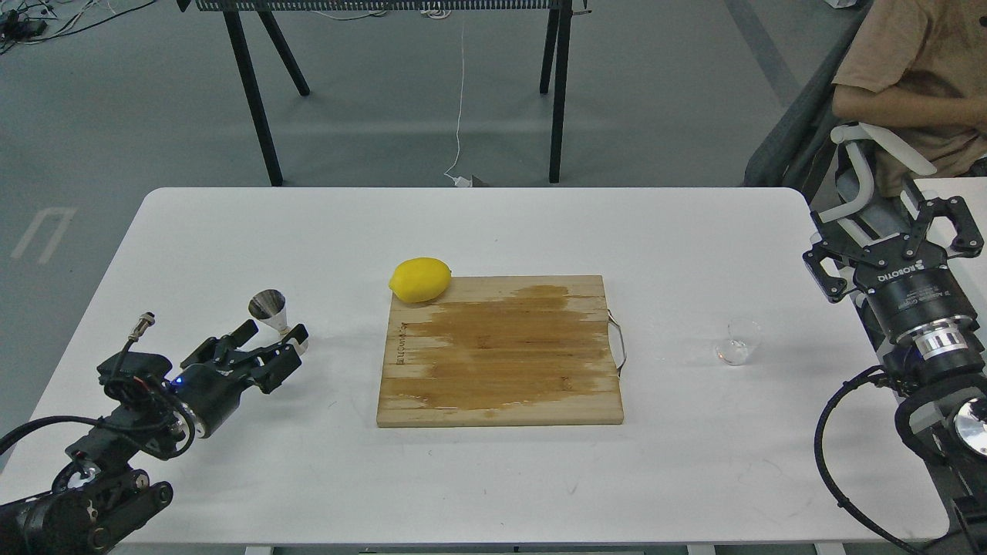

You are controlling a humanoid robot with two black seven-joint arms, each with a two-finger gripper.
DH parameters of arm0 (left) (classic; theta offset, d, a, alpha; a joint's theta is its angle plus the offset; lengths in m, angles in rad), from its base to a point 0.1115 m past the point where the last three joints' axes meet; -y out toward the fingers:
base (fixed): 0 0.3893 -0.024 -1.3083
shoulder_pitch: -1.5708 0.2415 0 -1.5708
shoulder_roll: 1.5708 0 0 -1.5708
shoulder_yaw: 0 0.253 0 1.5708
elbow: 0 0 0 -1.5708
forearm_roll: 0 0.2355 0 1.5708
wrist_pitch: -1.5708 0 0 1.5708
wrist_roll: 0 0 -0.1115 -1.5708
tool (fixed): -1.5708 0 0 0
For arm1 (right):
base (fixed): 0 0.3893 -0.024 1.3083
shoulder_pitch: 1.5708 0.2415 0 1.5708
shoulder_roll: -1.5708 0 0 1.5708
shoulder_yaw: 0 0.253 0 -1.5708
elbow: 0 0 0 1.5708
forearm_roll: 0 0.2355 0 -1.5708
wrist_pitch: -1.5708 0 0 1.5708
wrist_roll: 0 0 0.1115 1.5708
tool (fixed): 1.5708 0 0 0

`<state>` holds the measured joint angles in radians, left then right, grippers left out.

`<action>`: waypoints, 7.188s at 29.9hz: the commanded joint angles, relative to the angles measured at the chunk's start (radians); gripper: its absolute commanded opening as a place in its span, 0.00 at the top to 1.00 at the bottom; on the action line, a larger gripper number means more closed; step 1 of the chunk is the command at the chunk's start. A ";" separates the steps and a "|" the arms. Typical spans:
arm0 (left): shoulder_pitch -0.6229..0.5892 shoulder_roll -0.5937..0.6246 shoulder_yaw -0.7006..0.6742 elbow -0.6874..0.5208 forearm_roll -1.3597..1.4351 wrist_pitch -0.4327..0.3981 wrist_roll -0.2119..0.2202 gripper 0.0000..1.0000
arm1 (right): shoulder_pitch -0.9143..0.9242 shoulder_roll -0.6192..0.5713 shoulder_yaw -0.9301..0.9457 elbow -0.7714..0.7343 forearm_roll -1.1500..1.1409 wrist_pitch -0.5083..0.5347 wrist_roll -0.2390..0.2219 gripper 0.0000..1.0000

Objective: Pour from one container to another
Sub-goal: 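Close the left gripper around the metal jigger and lift it, then carry the jigger onto the wooden board and lower it upright, then open the left gripper and withdraw it from the jigger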

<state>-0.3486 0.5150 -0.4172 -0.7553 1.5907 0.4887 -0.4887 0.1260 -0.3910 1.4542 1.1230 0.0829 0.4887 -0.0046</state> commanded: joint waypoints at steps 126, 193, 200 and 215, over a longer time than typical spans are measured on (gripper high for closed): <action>-0.287 -0.515 0.224 0.269 0.238 0.000 0.000 0.78 | -0.002 -0.014 0.003 -0.060 -0.005 0.000 0.000 0.01; -0.159 -0.164 0.219 -0.011 0.194 0.000 0.000 0.03 | -0.017 -0.015 0.011 -0.055 0.000 0.000 0.000 0.01; -0.181 0.212 0.184 -0.265 -0.133 -0.021 0.000 0.03 | -0.017 -0.015 0.011 -0.057 0.000 0.000 0.000 0.01; -0.191 0.304 -0.268 -0.071 -0.766 -0.977 0.000 0.02 | -0.016 -0.020 -0.012 -0.046 0.014 0.000 -0.017 0.01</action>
<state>-0.5310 0.8226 -0.6553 -0.9386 0.9807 -0.4774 -0.4885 0.1133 -0.4105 1.4459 1.0738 0.0861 0.4887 -0.0204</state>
